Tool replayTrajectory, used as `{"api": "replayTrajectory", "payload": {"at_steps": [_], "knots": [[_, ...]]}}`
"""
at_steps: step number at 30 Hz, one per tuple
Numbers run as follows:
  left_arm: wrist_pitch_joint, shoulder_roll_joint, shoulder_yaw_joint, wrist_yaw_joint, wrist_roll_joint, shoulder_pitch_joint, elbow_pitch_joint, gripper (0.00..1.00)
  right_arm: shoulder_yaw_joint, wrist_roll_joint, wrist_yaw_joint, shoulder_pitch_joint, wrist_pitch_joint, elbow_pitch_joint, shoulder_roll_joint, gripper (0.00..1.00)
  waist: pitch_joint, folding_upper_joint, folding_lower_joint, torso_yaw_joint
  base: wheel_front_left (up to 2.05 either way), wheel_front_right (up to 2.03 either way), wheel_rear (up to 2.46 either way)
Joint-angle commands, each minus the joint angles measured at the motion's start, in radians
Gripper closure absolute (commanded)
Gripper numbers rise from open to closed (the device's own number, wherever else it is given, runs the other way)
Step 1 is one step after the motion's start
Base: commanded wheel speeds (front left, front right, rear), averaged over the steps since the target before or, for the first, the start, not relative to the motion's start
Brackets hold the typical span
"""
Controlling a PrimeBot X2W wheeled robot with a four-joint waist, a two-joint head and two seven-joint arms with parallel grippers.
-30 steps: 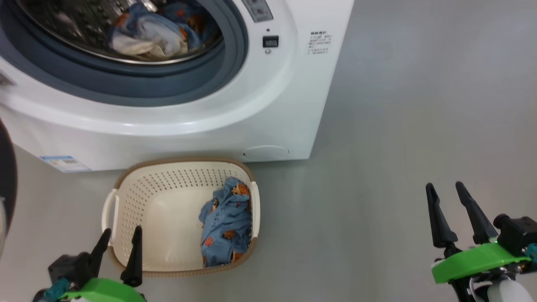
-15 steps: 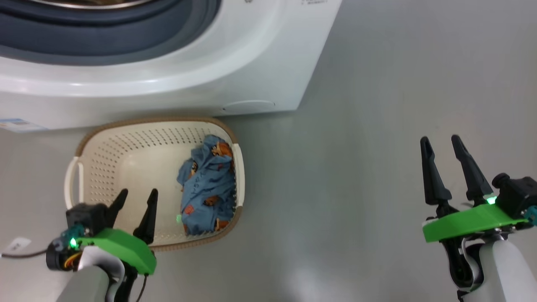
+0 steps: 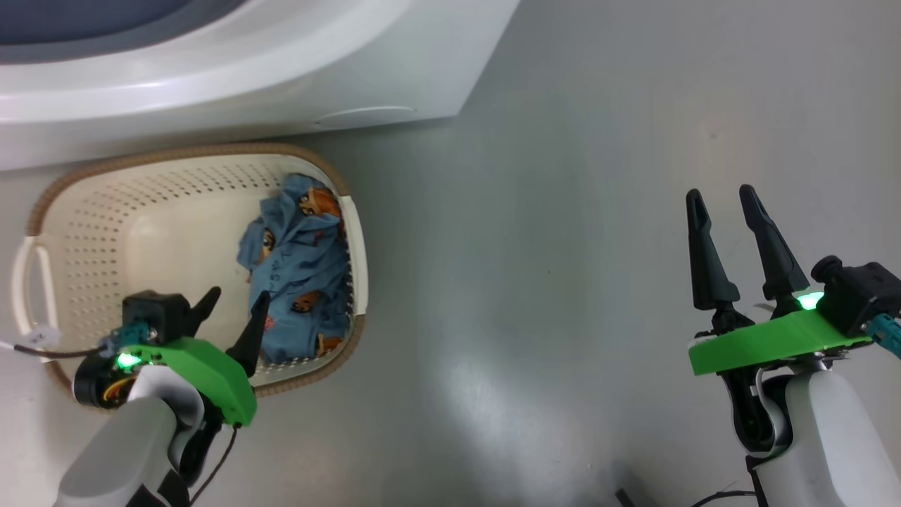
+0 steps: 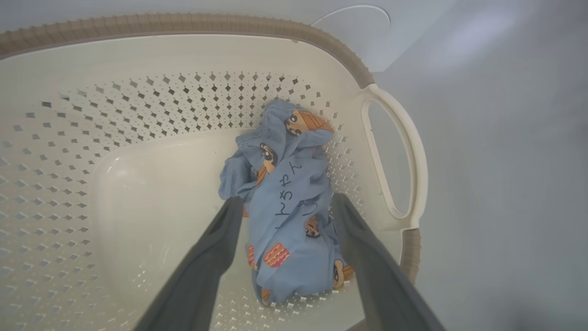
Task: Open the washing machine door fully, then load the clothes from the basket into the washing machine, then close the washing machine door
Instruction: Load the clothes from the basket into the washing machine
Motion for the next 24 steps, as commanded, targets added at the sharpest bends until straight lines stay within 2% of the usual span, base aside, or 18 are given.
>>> {"api": "replayTrajectory", "payload": {"at_steps": [1, 12, 24], "knots": [[-0.007, 0.044, -0.002, -0.002, -0.026, -0.021, 0.010, 0.00, 0.024, -0.017, 0.001, -0.004, -0.008, -0.026, 0.008, 0.00, 0.040, 0.0000, 0.0000, -0.033, 0.00, 0.00, 0.00], [0.006, 0.108, -0.264, -0.002, -0.241, -0.142, 0.098, 0.00, 0.044, -0.024, 0.001, -0.035, -0.008, -0.039, 0.019, 0.00, 0.115, 0.0000, 0.0000, -0.066, 0.00, 0.00, 0.00], [0.048, 0.169, -0.474, -0.002, -0.443, -0.235, 0.086, 0.00, 0.072, -0.033, 0.001, -0.055, -0.008, -0.062, 0.024, 0.00, 0.176, 0.0000, 0.0000, -0.085, 0.00, 0.00, 0.00]]}}
